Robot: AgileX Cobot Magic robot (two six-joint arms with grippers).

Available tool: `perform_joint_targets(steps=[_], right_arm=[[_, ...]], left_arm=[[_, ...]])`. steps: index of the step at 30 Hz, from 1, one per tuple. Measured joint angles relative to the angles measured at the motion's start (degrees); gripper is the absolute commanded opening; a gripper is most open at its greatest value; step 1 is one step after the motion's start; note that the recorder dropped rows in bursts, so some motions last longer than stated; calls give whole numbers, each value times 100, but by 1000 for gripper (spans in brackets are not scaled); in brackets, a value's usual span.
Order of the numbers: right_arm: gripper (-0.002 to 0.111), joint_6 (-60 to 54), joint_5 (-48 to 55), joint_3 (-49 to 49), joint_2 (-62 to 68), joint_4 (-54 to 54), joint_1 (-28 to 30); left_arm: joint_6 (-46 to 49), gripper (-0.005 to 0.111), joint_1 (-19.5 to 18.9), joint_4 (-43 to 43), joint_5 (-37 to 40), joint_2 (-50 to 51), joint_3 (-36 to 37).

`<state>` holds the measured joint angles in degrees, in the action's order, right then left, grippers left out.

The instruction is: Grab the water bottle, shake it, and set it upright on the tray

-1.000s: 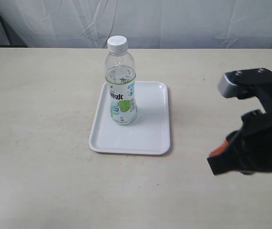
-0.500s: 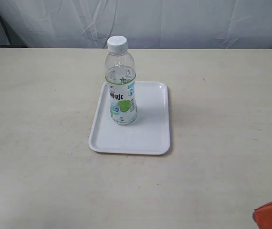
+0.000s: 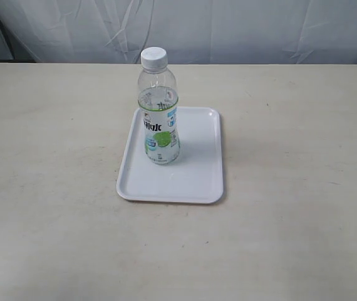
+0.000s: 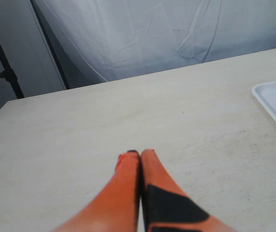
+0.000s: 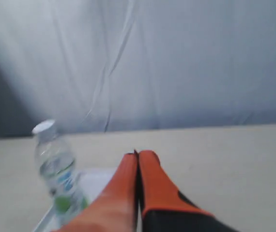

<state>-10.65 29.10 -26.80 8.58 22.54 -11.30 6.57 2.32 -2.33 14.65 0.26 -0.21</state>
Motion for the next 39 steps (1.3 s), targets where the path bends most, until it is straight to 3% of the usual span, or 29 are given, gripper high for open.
perform_joint_targets(steps=[6, 12, 39], right_arm=[[0, 0, -1157, 1362, -603, -9, 432], [0, 0, -1301, 2557, -809, 619, 447], [0, 14, -1351, 2651, -818, 795, 447]], left_arm=[[0, 0, 0, 0, 0, 0, 0], [0, 0, 0, 0, 0, 0, 0], [0, 0, 0, 0, 0, 0, 0]])
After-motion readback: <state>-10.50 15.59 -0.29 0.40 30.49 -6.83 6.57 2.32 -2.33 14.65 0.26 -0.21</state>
